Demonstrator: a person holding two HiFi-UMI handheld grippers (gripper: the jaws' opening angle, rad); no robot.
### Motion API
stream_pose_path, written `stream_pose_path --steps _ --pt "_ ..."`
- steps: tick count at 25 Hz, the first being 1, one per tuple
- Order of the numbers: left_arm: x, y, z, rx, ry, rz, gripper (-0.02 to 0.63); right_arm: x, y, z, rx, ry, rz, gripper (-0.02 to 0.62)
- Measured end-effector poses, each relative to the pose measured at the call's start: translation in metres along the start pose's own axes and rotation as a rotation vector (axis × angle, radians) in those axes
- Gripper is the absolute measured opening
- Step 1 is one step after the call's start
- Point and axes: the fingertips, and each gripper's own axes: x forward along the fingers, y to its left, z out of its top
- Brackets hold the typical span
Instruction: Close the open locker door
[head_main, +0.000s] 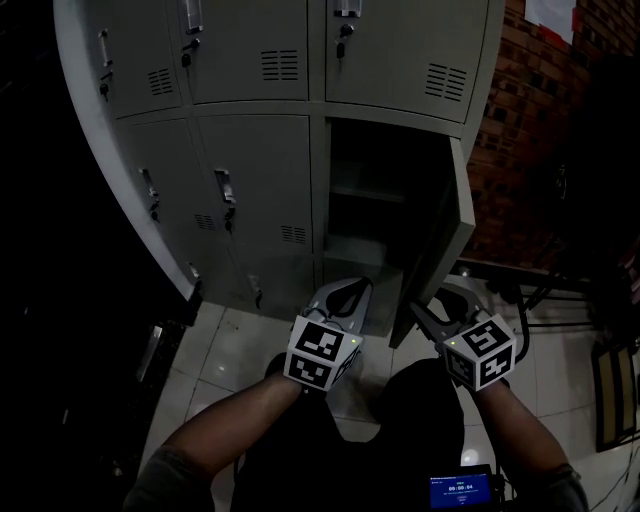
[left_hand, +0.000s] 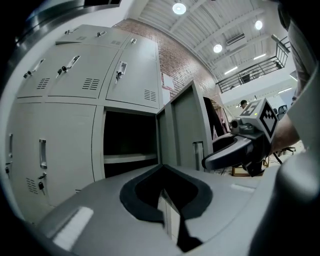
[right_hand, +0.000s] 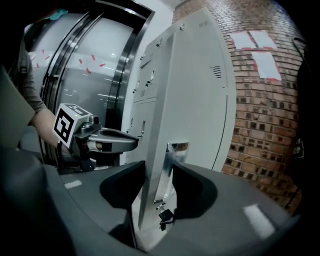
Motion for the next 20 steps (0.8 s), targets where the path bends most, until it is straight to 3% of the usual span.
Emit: stream_pose_path --steps 20 --pt "-0.025 0.083 -0.017 -0.044 -0.011 0.117 -0.003 0.104 0.035 0.037 -0.046 -0.002 0.06 0.167"
